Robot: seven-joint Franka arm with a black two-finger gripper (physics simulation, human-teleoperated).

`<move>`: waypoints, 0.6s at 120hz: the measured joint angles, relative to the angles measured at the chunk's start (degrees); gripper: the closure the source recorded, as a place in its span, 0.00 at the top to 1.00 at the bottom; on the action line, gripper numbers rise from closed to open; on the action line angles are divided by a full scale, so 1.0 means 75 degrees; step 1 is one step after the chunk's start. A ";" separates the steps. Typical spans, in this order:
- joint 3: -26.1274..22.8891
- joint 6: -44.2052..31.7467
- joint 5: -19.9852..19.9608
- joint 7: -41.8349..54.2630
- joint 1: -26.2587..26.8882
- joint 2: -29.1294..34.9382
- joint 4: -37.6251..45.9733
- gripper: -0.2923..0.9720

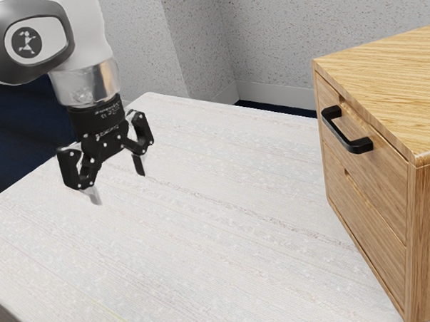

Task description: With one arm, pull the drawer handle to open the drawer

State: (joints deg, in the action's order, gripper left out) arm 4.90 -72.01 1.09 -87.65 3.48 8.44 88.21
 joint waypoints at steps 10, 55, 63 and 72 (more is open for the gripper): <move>-0.0080 -0.0585 -0.0132 -0.0122 0.0062 -0.0053 0.0166 0.77; 0.1897 -0.2284 0.0193 -0.0463 0.2930 -0.0699 0.0158 0.77; 0.1996 -0.2449 0.0211 -0.0477 0.2988 -0.0806 0.0096 0.77; 0.2025 -0.2697 0.0223 -0.0488 0.2923 -0.0900 0.0037 0.77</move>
State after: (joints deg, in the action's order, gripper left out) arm 20.09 -92.24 2.76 -91.31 25.40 1.69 88.48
